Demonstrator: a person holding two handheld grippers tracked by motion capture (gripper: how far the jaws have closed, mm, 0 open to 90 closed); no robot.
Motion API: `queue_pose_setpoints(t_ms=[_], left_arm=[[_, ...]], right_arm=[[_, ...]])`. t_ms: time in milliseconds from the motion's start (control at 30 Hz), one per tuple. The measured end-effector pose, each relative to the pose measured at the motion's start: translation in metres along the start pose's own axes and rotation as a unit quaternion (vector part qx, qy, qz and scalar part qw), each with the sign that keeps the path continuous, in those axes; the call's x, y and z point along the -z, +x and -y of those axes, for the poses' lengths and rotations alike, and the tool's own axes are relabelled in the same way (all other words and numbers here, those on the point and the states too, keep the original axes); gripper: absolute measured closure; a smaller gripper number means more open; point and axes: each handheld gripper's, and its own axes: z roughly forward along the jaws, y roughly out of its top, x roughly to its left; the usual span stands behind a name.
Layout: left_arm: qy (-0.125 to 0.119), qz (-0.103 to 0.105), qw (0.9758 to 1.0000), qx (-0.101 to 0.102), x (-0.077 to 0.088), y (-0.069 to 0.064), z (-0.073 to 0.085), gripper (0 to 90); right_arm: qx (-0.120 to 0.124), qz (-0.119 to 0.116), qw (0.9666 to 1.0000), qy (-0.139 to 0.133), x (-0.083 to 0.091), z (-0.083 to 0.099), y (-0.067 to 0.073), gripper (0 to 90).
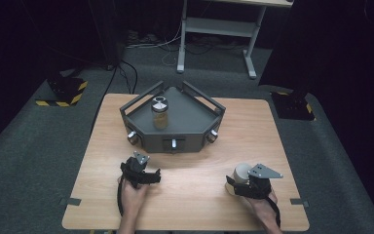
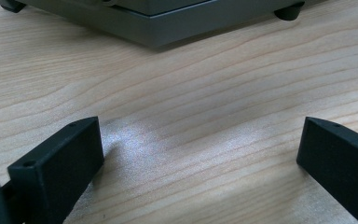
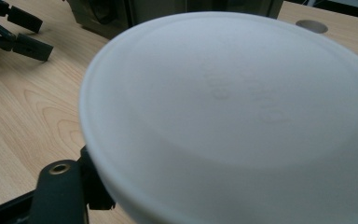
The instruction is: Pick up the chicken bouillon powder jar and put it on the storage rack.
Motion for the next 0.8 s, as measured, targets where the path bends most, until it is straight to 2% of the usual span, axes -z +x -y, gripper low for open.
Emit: queue_pose_setpoints(t_ms=[133, 800], left_arm=[[0.000, 0.000, 1.0000, 0.000, 0.0000, 0.0000, -0.0001, 0.3], [0.000, 0.000, 1.0000, 0.000, 0.0000, 0.0001, -0.0001, 0.4]], right_arm=[[-0.001, -0.001, 1.0000, -0.005, 0.0015, 0.0022, -0.0018, 33.6], [0.003, -0.002, 1.0000, -0.006, 0.0025, 0.0016, -0.0028, 34.9]])
